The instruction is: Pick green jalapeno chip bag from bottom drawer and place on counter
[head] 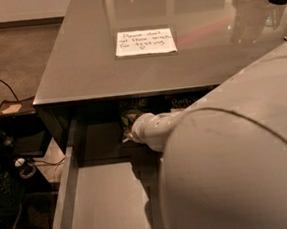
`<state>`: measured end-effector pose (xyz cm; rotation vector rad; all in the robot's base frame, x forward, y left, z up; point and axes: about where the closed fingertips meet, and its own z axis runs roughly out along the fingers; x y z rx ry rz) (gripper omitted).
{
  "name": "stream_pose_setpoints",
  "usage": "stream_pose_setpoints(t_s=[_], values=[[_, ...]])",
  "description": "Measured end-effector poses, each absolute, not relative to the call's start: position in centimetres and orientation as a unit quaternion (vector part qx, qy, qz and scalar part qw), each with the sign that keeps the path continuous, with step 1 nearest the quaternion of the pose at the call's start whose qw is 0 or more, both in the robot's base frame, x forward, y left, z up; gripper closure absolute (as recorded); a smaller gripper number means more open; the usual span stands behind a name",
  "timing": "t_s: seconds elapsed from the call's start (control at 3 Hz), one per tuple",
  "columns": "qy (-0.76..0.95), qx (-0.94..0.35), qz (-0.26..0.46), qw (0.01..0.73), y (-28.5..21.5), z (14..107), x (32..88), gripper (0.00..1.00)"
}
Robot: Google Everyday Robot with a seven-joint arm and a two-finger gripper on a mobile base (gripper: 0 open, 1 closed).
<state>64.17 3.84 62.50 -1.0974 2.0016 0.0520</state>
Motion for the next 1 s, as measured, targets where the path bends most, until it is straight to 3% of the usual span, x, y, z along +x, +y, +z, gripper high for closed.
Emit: stream_pose_setpoints(t_s=[0.67,1.0], values=[[0.805,-0.432,0.009,0.408,3.83,61.6,64.66,0.99],[0.805,-0.432,0.009,0.407,3.81,61.93,64.63,1.0]])
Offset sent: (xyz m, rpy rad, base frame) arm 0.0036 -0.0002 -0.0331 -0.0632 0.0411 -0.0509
